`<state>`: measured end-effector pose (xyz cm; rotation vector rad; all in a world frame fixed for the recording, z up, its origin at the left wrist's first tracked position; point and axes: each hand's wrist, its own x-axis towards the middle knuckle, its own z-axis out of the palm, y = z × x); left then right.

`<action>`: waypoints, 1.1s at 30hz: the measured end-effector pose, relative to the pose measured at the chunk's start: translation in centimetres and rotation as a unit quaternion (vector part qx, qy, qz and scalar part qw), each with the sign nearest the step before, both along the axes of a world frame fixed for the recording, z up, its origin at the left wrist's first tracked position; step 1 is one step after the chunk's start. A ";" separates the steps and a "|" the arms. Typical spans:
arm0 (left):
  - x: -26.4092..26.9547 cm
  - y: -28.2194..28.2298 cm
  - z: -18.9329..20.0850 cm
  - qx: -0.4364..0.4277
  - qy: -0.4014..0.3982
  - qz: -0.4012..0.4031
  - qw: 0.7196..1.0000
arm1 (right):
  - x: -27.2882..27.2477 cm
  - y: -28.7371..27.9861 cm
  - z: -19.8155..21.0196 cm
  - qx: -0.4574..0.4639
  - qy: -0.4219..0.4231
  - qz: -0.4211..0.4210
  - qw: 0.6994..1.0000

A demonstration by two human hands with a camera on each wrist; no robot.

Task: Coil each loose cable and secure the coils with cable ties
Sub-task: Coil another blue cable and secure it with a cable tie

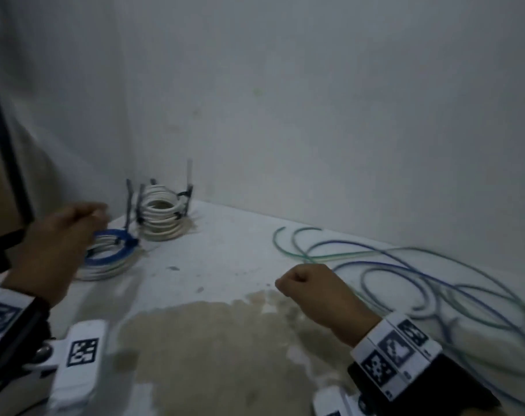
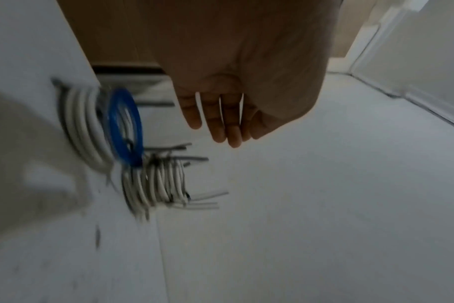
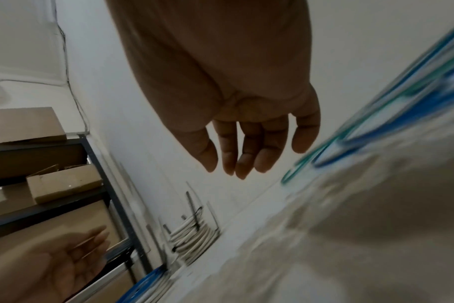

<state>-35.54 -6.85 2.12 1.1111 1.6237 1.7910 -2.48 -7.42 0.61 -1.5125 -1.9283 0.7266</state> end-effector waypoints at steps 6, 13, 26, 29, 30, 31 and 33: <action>19.2 -1.9 -0.1 -0.005 -0.127 -0.220 0.967 | 13.1 -3.4 0.9 -0.023 -0.097 -0.077 0.992; 34.6 -2.5 -3.4 -0.103 -0.270 -0.343 0.894 | 23.4 -6.1 1.7 -0.068 -0.246 -0.162 0.953; 36.8 -2.5 -6.7 -0.154 -0.362 -0.380 0.838 | 26.5 -7.7 0.9 -0.201 -0.395 -0.151 0.883; 36.5 -2.4 -6.8 -0.151 -0.348 -0.399 0.835 | 26.7 -7.0 1.1 -0.196 -0.405 -0.159 0.879; 36.4 -2.4 -6.8 -0.150 -0.343 -0.406 0.834 | 26.9 -6.7 1.1 -0.188 -0.411 -0.166 0.877; 36.5 -2.4 -6.8 -0.150 -0.335 -0.413 0.833 | 27.2 -6.4 0.9 -0.178 -0.414 -0.178 0.875; 36.6 -2.4 -6.9 -0.157 -0.310 -0.424 0.836 | 27.7 -6.0 0.7 -0.166 -0.404 -0.216 0.873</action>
